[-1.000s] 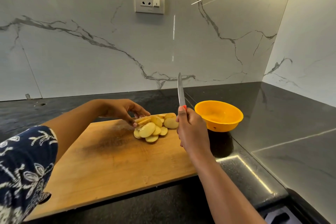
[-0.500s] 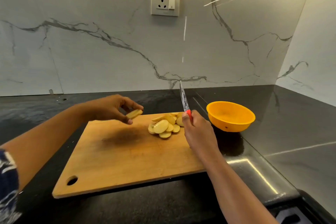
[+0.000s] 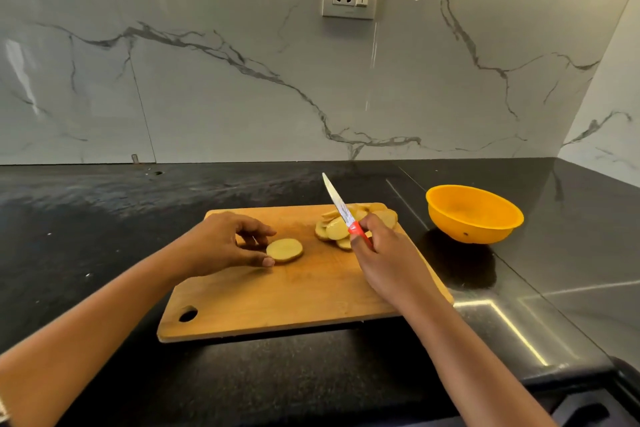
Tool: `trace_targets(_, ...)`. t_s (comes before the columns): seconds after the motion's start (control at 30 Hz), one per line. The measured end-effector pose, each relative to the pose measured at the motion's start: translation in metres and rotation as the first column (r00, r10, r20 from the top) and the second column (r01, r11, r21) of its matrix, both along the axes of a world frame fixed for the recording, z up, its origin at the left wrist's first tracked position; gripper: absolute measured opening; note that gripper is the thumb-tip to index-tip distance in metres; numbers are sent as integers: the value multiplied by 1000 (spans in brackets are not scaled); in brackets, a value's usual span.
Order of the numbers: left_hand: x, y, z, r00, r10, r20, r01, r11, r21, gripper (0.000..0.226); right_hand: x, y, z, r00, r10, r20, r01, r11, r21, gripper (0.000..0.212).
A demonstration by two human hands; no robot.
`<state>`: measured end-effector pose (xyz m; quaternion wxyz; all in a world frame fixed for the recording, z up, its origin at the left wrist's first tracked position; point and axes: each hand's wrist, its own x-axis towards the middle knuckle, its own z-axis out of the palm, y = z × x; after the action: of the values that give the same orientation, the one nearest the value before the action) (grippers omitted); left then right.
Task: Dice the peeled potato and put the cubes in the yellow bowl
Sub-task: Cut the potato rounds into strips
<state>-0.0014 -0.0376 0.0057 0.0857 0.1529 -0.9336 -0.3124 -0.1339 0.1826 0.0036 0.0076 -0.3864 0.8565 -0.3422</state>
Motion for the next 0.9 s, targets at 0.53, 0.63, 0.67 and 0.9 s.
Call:
trace_targets(0.53,-2,18,5,983,-178,39,181,975,-129,78,-4,2,0,1000,-2,-17,3,1000,27,24)
trace_targets(0.63,-6,18,2,978,-198,70,206,968,-142,79,-4,4,0,1000,-3,-25,3,1000,23,24)
trace_targets(0.67,-7,19,1,978,-199,63,206,967,-149,77,-4,4,0,1000,-3,-27,4,1000,23,25)
trace_targets(0.9,-5,12,1,994,-102,-30,97,985,-145,49,0,3,3,999,18,-33,-16,997,72,26)
